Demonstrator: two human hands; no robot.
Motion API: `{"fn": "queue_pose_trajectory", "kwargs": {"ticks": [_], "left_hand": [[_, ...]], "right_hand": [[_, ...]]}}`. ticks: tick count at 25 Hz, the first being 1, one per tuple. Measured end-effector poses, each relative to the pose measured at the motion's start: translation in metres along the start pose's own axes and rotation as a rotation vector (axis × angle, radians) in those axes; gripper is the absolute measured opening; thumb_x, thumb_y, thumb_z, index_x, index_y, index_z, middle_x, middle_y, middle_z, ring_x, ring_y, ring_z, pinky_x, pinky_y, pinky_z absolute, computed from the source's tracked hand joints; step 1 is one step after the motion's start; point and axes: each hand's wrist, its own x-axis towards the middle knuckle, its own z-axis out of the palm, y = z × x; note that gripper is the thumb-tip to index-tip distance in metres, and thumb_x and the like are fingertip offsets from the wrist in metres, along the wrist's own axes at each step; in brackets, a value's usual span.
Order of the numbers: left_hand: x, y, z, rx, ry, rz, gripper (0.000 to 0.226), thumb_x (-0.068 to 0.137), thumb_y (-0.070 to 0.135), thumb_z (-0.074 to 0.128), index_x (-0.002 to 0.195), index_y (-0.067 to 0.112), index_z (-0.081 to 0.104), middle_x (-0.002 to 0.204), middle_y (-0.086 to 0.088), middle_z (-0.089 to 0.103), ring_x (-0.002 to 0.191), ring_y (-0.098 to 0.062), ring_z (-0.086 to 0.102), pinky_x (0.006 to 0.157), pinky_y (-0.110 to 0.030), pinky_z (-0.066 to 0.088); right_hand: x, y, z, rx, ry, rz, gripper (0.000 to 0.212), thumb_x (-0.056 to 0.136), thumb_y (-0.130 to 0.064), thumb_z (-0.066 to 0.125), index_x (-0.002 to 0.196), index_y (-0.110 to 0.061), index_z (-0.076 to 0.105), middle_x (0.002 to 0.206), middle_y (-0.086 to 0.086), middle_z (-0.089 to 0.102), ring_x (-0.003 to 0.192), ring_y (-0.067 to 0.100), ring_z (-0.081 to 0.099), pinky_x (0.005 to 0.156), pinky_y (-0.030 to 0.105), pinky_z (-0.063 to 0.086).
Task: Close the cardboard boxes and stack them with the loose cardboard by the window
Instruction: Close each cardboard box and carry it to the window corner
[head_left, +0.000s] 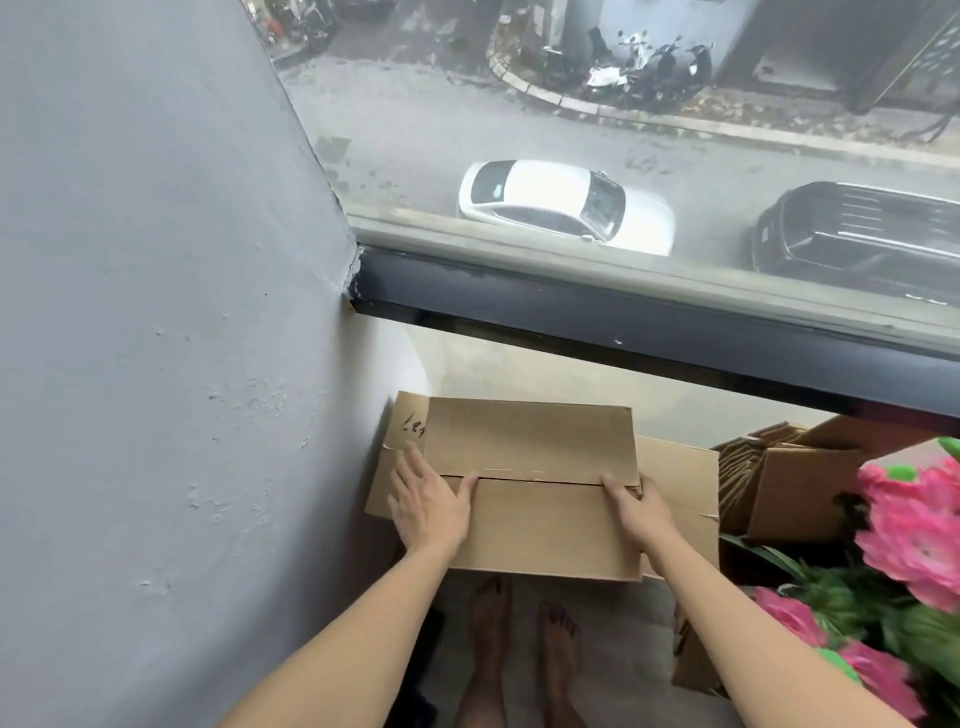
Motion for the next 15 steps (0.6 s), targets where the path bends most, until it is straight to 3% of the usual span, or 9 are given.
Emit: {"fn": "queue_pose_trajectory", "kwargs": {"ticks": [2, 5, 9, 15], "left_hand": [[-0.007, 0.002, 0.005, 0.214, 0.016, 0.212, 0.103, 0.088, 0.082, 0.028, 0.159, 0.018, -0.011, 0.165, -0.016, -0.003, 0.152, -0.034, 0.004, 0.121, -0.049, 0.013], [-0.012, 0.014, 0.02, 0.388, -0.149, 0.463, 0.101, 0.081, 0.091, 0.012, 0.147, 0.034, -0.038, 0.158, -0.015, -0.038, 0.15, -0.037, -0.022, 0.117, -0.061, -0.006], [-0.006, 0.026, 0.032, 0.489, -0.267, 0.508, 0.105, 0.077, 0.094, 0.014, 0.146, 0.035, -0.039, 0.155, -0.016, -0.04, 0.15, -0.039, -0.021, 0.112, -0.072, -0.003], [0.036, -0.006, 0.006, 0.507, -0.248, 0.498, 0.107, 0.074, 0.095, 0.022, 0.15, 0.04, -0.031, 0.159, -0.009, -0.036, 0.151, -0.033, -0.023, 0.112, -0.075, 0.003]], "right_hand": [[0.0, 0.005, -0.002, -0.002, 0.015, 0.015, 0.071, 0.087, -0.062, 0.062, 0.145, -0.023, 0.046, 0.137, 0.002, 0.059, 0.128, 0.028, 0.053, 0.107, 0.042, 0.042], [0.0, 0.009, 0.001, -0.016, 0.031, 0.034, 0.07, 0.087, -0.064, 0.06, 0.142, -0.021, 0.05, 0.139, 0.004, 0.058, 0.13, 0.03, 0.052, 0.111, 0.046, 0.039], [0.001, 0.007, 0.012, -0.057, 0.063, 0.052, 0.068, 0.09, -0.065, 0.055, 0.138, -0.017, 0.054, 0.139, 0.009, 0.058, 0.132, 0.035, 0.048, 0.111, 0.044, 0.036], [-0.006, -0.011, 0.055, -0.058, 0.049, 0.018, 0.059, 0.097, -0.051, 0.055, 0.143, -0.017, 0.051, 0.14, 0.006, 0.059, 0.132, 0.03, 0.049, 0.11, 0.037, 0.037]]}}
